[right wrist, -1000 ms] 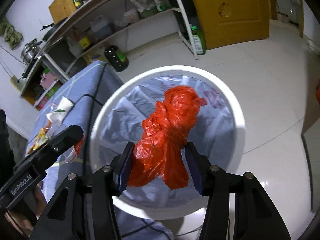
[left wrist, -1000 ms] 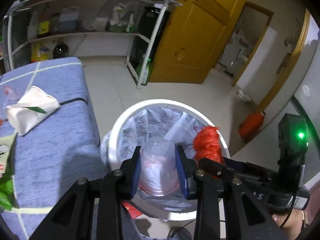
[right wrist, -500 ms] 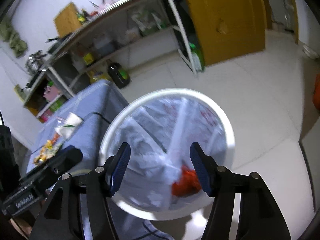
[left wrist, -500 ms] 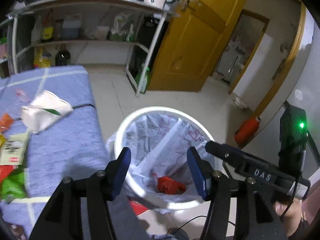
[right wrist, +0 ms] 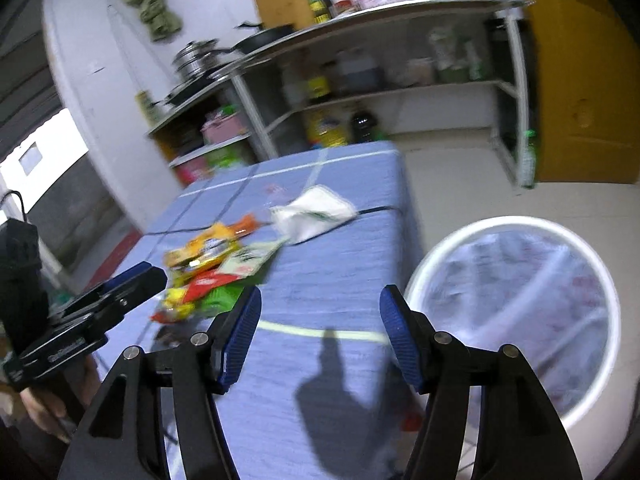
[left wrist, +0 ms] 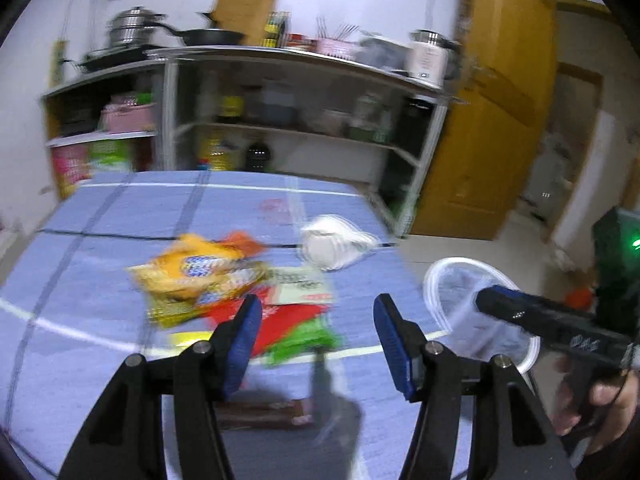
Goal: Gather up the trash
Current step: 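Move both tools back over the snack packets on the table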
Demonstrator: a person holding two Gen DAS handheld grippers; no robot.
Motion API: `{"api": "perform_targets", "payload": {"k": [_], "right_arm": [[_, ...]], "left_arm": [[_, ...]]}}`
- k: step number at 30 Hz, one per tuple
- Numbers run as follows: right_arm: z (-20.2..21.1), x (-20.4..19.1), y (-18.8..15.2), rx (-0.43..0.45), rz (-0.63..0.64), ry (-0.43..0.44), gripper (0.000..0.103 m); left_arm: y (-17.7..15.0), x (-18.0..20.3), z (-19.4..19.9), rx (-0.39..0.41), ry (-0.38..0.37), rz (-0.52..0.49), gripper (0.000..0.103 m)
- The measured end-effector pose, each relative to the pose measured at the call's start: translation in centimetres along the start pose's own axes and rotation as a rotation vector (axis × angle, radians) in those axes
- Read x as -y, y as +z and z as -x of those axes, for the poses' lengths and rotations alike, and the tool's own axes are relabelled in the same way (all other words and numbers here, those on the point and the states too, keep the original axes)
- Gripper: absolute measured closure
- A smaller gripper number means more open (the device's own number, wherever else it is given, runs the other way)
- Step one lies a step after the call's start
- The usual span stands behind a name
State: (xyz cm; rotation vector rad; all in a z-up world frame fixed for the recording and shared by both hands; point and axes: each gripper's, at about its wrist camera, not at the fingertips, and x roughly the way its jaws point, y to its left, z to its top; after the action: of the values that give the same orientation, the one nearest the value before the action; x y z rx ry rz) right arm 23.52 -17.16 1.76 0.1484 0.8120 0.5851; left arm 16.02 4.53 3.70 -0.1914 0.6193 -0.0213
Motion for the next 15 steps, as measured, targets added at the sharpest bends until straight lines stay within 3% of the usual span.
{"api": "perform_targets", "payload": {"k": [7,15], "right_arm": [[-4.7,-4.5,-0.2,-0.102,0.096,0.054,0.041],[-8.7,-6.7,-0.5,-0.196,0.155,0.058,0.041]], "left_arm": [[-2.0,-5.9,-2.4,-0.091,0.075,0.086,0.043],[-3.7,-7.0,-5.7,-0.202,0.066,0.138,0.043]]}}
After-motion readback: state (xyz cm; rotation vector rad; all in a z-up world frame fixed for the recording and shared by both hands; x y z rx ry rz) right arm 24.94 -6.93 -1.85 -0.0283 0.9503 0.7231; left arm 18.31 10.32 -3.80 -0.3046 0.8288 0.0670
